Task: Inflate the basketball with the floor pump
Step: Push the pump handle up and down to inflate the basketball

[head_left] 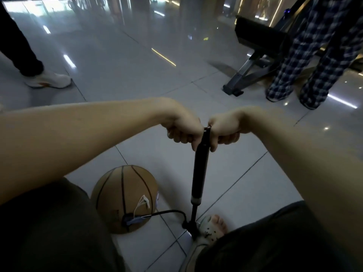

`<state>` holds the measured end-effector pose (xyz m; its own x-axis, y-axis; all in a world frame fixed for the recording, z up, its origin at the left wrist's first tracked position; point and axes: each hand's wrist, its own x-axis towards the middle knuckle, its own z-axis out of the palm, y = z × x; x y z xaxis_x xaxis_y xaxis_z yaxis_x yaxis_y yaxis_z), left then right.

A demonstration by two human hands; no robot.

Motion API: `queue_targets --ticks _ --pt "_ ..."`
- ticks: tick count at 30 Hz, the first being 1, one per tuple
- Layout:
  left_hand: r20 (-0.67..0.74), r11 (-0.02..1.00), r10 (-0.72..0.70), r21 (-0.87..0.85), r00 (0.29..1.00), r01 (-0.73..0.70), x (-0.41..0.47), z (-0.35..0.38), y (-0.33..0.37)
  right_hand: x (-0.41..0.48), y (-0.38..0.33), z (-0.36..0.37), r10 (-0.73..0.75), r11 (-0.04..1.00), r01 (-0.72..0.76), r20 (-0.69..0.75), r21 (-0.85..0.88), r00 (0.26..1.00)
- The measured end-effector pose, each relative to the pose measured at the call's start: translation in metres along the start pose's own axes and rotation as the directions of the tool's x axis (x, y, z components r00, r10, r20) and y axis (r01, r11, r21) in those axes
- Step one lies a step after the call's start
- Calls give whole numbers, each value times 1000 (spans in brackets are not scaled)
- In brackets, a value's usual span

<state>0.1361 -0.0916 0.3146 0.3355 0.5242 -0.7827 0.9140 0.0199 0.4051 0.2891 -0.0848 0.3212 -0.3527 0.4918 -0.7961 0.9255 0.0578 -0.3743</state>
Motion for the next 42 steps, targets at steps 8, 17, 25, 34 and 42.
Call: queue_targets --ticks 8,17,25,34,42 --pt "-18 998 0 64 1000 1 92 82 -37 91 58 84 30 1000 -30 -56 11 998" --pt "-8 997 -10 78 1000 11 97 118 -46 97 58 119 106 990 -109 -40 -89 994" --pt "30 998 1 67 1000 -3 24 42 -19 28 8 44 125 988 -119 64 -94 990" --pt "75 1000 7 -9 997 -6 45 27 -21 42 21 32 96 995 -96 33 12 995" --pt "-8 998 -5 56 1000 5 108 116 -49 103 63 112 82 996 -81 33 -38 996"
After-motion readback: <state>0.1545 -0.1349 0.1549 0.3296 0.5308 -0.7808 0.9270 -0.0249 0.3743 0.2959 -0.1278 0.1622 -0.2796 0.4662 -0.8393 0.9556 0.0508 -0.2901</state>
